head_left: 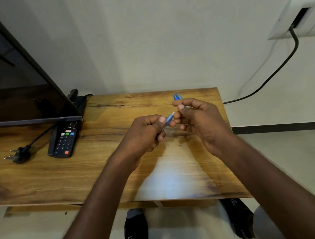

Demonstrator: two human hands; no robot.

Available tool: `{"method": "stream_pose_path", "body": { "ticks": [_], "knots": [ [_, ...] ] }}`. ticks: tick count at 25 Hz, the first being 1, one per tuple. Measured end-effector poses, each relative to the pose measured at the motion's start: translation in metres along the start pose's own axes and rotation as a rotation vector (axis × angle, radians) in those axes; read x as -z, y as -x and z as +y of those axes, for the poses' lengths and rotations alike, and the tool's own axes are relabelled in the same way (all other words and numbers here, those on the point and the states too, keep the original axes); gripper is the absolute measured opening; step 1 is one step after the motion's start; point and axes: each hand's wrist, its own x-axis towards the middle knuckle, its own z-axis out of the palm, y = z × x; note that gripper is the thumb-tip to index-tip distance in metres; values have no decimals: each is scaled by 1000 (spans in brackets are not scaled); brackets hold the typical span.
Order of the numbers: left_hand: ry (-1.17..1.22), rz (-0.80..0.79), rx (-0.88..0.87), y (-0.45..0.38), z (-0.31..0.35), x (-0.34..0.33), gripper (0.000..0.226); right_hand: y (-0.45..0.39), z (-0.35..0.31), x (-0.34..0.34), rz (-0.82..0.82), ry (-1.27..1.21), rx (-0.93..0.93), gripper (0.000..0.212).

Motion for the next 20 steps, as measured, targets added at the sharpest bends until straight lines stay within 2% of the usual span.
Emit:
{"method": "stream_pose_path", "body": {
  "ticks": [4,7,11,18,20],
  "knots": [
    [41,17,39,0,-1,4,38,2,0,-2,-65,106,-16,23],
    [58,11,53,0,-2,6,38,4,2,-4,-122,80,-42,18],
    [38,-16,58,3,0,11,38,6,5,-7,-103,46,-36,16],
    [-43,-61,100,6,1,20,37,9,13,-18,-53,-177,-301,17],
    [-64,-60,128,7,0,22,37,11,16,-25,-27,-196,-318,14]
  ]
}}
